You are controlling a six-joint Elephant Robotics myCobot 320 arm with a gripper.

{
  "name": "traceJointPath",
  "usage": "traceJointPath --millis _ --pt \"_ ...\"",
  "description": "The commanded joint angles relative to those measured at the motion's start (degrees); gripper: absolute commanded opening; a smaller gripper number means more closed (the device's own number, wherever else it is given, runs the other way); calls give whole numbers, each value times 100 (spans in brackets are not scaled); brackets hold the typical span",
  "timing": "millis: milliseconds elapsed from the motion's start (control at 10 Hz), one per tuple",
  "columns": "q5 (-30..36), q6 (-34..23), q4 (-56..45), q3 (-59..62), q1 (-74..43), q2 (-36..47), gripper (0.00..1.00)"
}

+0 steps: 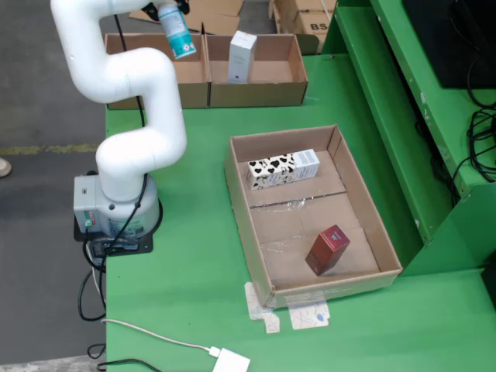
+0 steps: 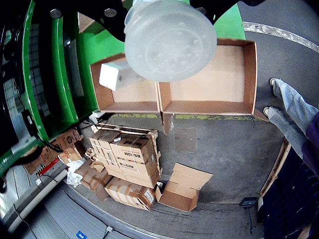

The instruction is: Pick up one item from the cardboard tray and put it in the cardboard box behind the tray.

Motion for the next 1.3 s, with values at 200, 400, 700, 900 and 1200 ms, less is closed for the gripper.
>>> traceJointPath --millis 200,400,700,900,1200 --pt "-164 154 2547 96 325 -887 0" --pt "-182 177 2642 96 415 -964 0" --pt "-207 151 2897 96 496 -1128 0" --pt "-227 95 3086 96 554 -1208 0" --pt "-184 67 3190 96 490 -1338 0"
